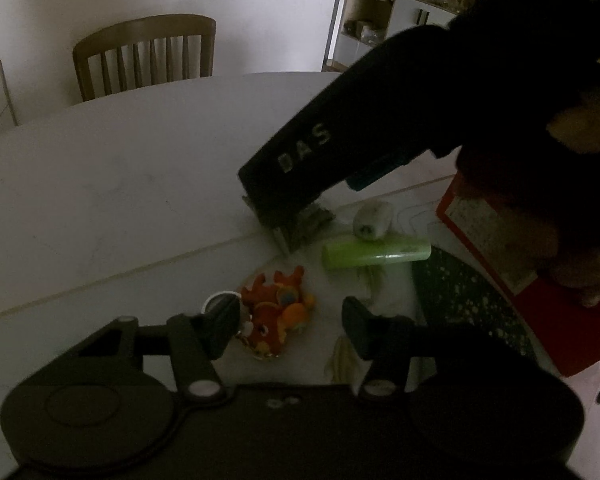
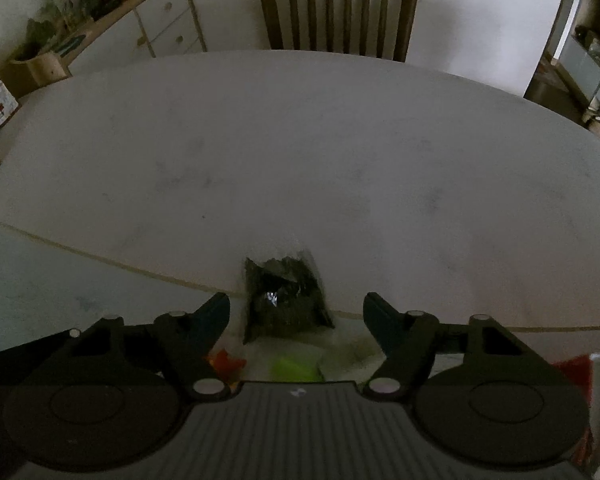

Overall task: Organize objects
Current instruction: 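Reach the left gripper toward the orange toy with keyring while the right reaches the dark pouch, then grasp the orange toy with the left gripper while the right grasps the dark pouch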

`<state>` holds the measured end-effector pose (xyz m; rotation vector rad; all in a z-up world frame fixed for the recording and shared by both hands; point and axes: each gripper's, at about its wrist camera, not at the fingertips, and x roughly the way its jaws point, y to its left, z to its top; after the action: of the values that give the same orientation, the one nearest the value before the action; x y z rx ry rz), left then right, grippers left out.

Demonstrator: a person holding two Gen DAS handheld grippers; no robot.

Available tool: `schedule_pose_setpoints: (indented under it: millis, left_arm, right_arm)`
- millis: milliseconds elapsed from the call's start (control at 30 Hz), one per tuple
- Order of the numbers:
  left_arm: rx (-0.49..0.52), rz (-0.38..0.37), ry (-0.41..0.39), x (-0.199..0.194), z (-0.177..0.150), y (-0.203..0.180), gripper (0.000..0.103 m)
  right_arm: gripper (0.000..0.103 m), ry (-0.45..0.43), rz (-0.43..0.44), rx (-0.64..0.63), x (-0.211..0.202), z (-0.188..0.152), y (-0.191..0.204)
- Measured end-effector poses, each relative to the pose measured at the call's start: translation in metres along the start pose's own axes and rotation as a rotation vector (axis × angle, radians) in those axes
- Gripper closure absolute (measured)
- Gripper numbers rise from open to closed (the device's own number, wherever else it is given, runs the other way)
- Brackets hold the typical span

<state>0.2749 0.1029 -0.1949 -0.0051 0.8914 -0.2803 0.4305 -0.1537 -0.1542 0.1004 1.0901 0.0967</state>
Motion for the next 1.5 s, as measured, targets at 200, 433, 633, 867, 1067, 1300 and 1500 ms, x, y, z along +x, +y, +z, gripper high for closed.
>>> schedule_pose_setpoints:
  millis: [200, 433, 633, 867, 1067, 1300, 1500]
  left_arm:
    - [0.015, 0.036, 0.015, 0.001, 0.002, -0.003, 0.062]
    - [0.010, 0.032, 0.014, 0.001, 0.003, -0.001, 0.068]
    - [0.000, 0.027, 0.017, 0.001, 0.002, 0.000, 0.069]
    - [-0.023, 0.016, 0.020, -0.005, 0.001, -0.001, 0.069]
    - [-0.027, 0.012, 0.021, -0.020, 0.007, -0.001, 0.069]
    - [-0.029, 0.005, 0.019, -0.043, 0.014, -0.008, 0.069]
    - [-0.023, 0.000, 0.026, -0.067, 0.017, -0.020, 0.069]
  right_arm:
    - [0.037, 0.022, -0.004, 0.002, 0.014, 0.005, 0.001]
    - [0.044, 0.027, -0.019, 0.008, 0.024, 0.005, 0.005]
    - [0.063, 0.018, -0.041, -0.007, 0.027, 0.005, 0.011]
    - [0.070, -0.006, -0.050, 0.006, 0.016, 0.000, 0.012]
    - [0.071, -0.038, -0.011, 0.030, -0.016, -0.008, 0.008]
    - [0.071, -0.085, 0.029, 0.040, -0.063, -0.019, 0.007]
    - [0.071, -0.113, 0.063, 0.060, -0.105, -0.031, 0.008]
